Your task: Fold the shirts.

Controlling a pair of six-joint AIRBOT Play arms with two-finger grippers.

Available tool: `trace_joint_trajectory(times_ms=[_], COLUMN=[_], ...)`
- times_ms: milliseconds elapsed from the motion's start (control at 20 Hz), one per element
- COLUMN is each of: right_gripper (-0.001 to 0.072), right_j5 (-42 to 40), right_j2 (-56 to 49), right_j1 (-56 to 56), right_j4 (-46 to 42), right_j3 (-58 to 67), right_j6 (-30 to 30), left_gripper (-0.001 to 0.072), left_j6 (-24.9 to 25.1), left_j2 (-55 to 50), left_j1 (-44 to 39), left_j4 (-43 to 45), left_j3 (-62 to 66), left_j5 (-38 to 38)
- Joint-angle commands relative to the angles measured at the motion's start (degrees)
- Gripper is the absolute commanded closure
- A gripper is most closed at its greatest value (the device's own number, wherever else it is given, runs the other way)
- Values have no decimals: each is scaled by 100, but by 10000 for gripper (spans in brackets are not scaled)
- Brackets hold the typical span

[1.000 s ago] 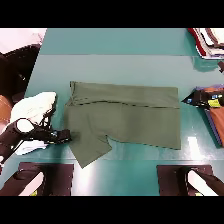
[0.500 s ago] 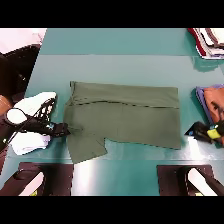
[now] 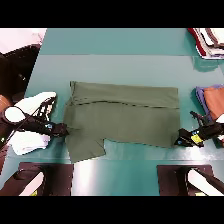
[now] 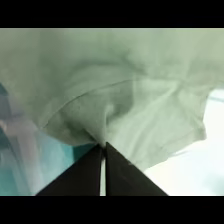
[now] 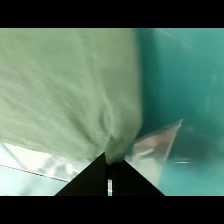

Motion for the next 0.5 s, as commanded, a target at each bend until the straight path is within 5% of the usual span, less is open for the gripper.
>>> trace_joint_trajectory(times_ms=[0,300,450], right_gripper=[695,697,697], right_j5=[433,1735,1539], right_j2=[278,1993,1827], right_j1=[503,599,765], right_j4=[-350,-1220,-1244], right_j3=[299,1040,1700], right_j6=[-52,76,164], left_gripper=[686,687,687], left_j6=[-15,-863,-861], left_j2=[295,1878,1659], left_j1=[0,0,0], left_j4=[186,92,101], left_j3=[13,103,431], left_j5=[-629,-1976,-1484])
